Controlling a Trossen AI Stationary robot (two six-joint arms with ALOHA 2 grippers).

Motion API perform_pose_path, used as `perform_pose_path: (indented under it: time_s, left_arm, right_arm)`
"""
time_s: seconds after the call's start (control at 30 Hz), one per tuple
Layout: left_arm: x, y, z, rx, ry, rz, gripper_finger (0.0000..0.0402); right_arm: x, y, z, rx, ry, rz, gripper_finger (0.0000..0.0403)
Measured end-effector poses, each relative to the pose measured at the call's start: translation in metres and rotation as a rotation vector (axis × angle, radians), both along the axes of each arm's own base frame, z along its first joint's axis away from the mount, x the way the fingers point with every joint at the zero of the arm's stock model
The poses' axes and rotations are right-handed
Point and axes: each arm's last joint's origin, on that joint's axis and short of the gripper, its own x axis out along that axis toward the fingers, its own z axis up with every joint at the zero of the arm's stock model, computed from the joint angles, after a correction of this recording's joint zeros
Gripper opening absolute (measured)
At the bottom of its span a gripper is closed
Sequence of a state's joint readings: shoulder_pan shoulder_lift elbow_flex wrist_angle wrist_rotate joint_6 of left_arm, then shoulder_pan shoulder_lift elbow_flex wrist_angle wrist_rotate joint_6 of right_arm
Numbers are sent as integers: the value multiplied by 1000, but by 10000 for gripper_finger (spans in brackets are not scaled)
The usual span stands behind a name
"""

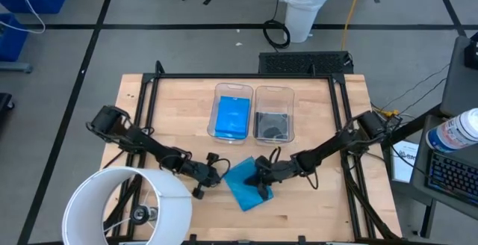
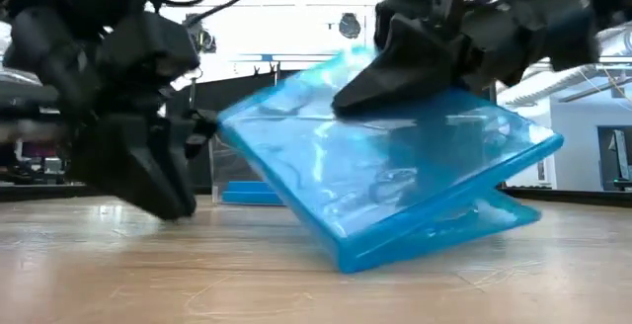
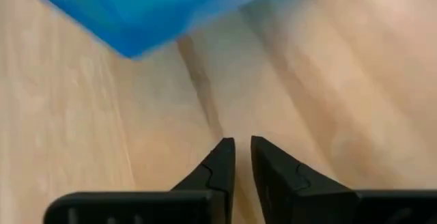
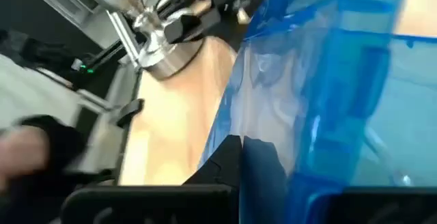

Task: Pick & place jewel cases by type
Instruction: Put the blue CD case into the left transparent bin

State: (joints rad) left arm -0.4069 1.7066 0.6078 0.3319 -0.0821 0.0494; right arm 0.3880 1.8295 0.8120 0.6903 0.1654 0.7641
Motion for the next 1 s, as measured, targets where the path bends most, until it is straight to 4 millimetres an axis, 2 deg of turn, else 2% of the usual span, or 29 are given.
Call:
perform_pose_path:
  time_s: [0.1, 0.3, 0.5, 0.73, 1.0]
  left_arm:
    - [1, -2, 12, -31, -50, 1, 67]
    - [6, -3, 28, -22, -189, -8, 87]
    - [18, 7, 44, -19, -374, 122, 122]
    - [27, 25, 53, -50, -465, 200, 192]
    - [30, 26, 56, -129, -476, 18, 250]
  right_arm:
    - [-8, 7, 13, -173, -47, -25, 3]
    - [-24, 24, 24, -510, -82, -101, 2]
    - [-35, 37, 26, -775, -88, -141, 1]
    - [-37, 42, 30, -897, -109, -119, 1]
    - [-38, 41, 27, -925, -85, -102, 0]
